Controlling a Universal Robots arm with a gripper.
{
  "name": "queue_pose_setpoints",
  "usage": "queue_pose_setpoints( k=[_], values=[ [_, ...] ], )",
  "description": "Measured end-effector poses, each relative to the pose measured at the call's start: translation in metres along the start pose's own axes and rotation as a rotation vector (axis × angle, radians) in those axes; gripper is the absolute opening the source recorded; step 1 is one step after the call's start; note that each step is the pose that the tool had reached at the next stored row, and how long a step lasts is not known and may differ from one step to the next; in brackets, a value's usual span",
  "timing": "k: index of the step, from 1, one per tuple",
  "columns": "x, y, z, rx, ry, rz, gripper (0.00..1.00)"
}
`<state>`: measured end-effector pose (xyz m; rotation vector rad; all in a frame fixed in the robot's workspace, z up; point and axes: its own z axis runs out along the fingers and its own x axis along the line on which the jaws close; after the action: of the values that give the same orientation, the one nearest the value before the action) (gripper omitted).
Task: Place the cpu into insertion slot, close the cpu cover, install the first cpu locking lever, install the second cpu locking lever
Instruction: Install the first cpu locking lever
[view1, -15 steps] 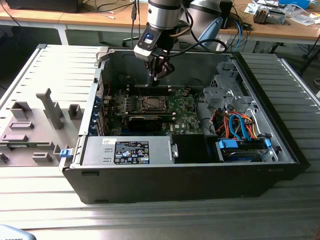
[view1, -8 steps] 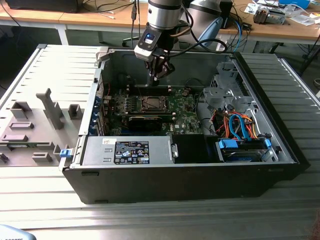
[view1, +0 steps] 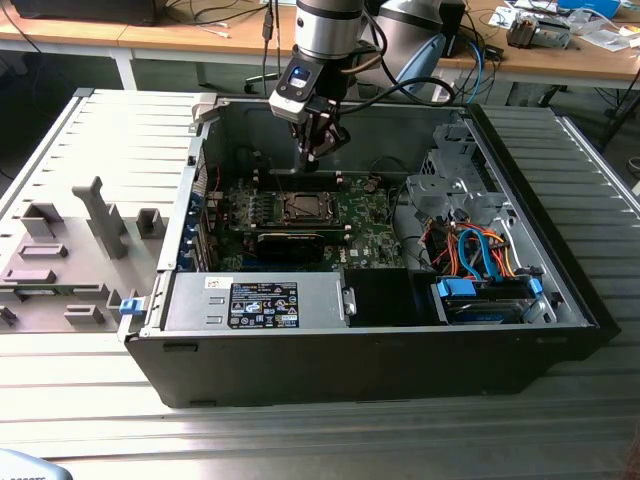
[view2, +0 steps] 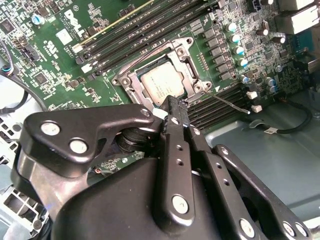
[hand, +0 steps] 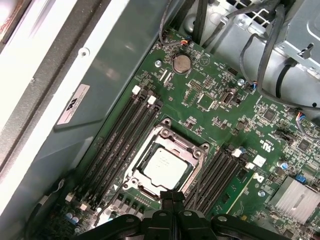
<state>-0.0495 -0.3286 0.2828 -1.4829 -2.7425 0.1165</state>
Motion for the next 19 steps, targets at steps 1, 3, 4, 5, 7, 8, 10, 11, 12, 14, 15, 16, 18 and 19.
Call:
queue_pose_setpoints(
  k=[1, 3, 4, 5, 7, 8, 10, 11, 12, 14, 15, 16, 18, 19],
  values=[
    [0.0, 0.0, 0.0, 0.0, 0.0, -0.001, 0.11],
    [0.0, 0.0, 0.0, -0.0001, -0.0002, -0.004, 0.11],
    [0.0, 0.0, 0.0, -0.0001, -0.0003, -0.005, 0.11],
    [0.0, 0.0, 0.0, -0.0001, -0.0004, -0.006, 0.11],
    [0.0, 0.0, 0.0, -0.0002, -0.0006, -0.008, 0.11],
    [0.0, 0.0, 0.0, -0.0002, -0.0007, -0.01, 0.11],
    [0.0, 0.0, 0.0, -0.0003, -0.0009, -0.012, 0.11],
    [0.0, 0.0, 0.0, -0.0003, -0.001, -0.014, 0.11],
    [0.0, 0.0, 0.0001, -0.0004, -0.0011, -0.015, 0.11],
    [0.0, 0.0, 0.0, -0.0003, -0.0013, -0.017, 0.11],
    [0.0, 0.0, 0.0, -0.0003, -0.0014, -0.019, 0.11],
    [0.0, 0.0, 0.0, -0.0004, -0.0015, -0.02, 0.11],
    [0.0, 0.0, 0.0, -0.0004, -0.0017, -0.023, 0.11],
    [0.0, 0.0, 0.0001, -0.0005, -0.0018, -0.024, 0.11]
  ],
)
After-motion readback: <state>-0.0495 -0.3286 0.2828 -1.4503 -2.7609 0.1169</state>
